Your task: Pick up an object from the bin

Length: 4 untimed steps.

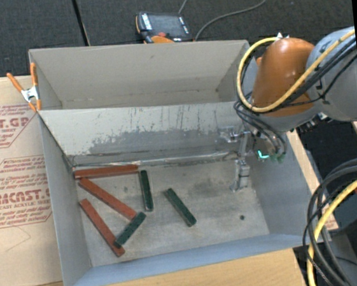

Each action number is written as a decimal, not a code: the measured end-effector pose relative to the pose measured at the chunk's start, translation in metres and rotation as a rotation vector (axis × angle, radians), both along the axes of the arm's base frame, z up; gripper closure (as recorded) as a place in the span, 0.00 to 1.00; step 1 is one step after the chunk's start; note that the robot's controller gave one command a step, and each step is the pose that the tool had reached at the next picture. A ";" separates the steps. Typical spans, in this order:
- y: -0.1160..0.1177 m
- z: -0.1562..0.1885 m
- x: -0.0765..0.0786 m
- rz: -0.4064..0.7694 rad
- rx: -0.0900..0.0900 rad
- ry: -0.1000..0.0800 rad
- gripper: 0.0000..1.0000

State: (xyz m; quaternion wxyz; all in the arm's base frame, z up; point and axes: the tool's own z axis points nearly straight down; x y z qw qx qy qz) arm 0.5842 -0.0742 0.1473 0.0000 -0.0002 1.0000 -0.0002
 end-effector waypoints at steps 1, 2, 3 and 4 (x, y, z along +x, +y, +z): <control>0.066 0.032 -0.035 0.073 0.003 -0.002 0.00; 0.114 -0.002 -0.043 0.262 0.002 0.001 0.00; 0.106 -0.080 -0.015 0.602 0.002 0.002 0.00; 0.155 -0.044 -0.006 0.564 0.003 -0.005 0.00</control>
Offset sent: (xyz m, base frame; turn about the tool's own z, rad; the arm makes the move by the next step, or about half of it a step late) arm -0.0343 0.0612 0.0302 -0.0661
